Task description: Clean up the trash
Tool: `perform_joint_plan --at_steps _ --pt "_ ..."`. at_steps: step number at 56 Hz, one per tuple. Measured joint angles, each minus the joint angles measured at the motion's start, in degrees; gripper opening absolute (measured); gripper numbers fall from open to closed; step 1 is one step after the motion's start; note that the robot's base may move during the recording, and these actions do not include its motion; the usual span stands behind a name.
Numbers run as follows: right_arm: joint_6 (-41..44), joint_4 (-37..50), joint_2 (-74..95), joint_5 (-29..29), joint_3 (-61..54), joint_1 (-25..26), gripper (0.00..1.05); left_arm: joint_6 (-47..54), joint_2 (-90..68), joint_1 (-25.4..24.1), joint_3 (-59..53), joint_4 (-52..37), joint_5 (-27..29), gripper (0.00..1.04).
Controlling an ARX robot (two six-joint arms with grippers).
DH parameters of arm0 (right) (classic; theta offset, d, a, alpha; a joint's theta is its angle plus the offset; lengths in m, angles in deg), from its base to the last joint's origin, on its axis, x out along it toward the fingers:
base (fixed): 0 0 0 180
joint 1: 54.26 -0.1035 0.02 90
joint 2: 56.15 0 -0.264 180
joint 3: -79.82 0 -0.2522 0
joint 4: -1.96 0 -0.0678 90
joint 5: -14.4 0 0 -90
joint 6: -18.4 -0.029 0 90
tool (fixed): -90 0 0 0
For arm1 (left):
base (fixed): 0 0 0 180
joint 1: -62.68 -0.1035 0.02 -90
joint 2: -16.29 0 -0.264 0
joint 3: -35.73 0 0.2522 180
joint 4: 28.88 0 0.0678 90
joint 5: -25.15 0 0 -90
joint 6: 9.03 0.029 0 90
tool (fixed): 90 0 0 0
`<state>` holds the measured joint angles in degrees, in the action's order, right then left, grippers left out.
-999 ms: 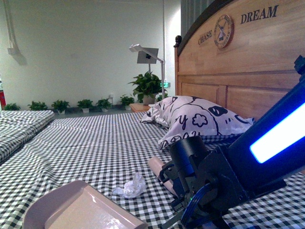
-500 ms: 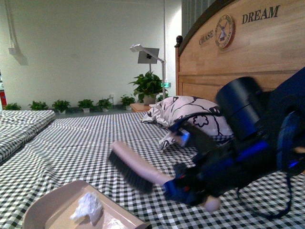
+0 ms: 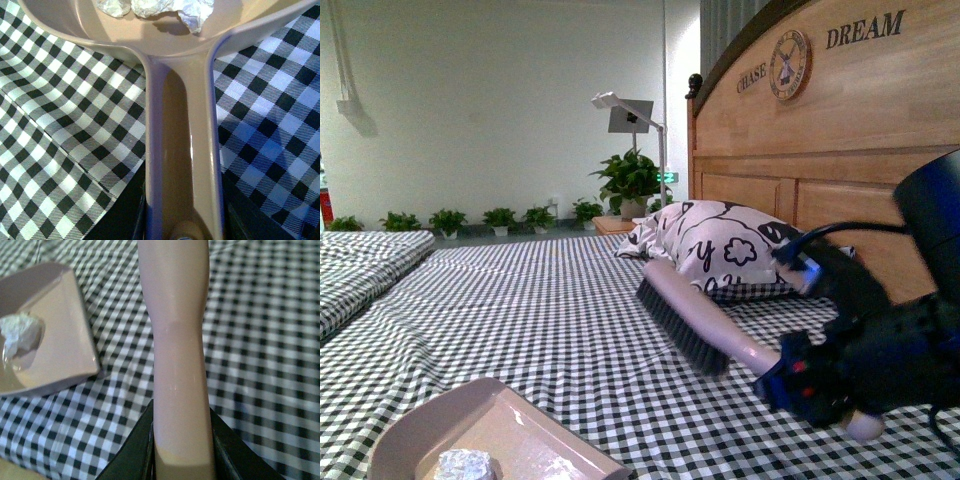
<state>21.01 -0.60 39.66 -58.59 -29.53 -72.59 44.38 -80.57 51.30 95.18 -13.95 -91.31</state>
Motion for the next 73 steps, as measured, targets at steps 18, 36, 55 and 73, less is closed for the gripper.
perform_joint_plan --at_steps 18,36,55,73 --pt "-6.5 1.2 -14.3 2.9 -7.9 10.7 0.20 -8.5 0.4 0.5 -5.0 -20.2 7.8 0.27" --pt "-11.1 0.0 -30.6 10.7 -10.3 21.2 0.20 -28.7 12.3 0.4 -5.0 -26.0 16.7 0.27" --pt "-18.4 0.5 -44.9 18.4 -14.3 25.6 0.20 -38.0 34.9 -0.7 -13.7 -26.8 19.9 0.27" --pt "-23.4 -1.2 -57.6 10.8 -18.6 22.2 0.20 -40.7 59.3 -4.5 -23.9 -17.8 12.8 0.27"
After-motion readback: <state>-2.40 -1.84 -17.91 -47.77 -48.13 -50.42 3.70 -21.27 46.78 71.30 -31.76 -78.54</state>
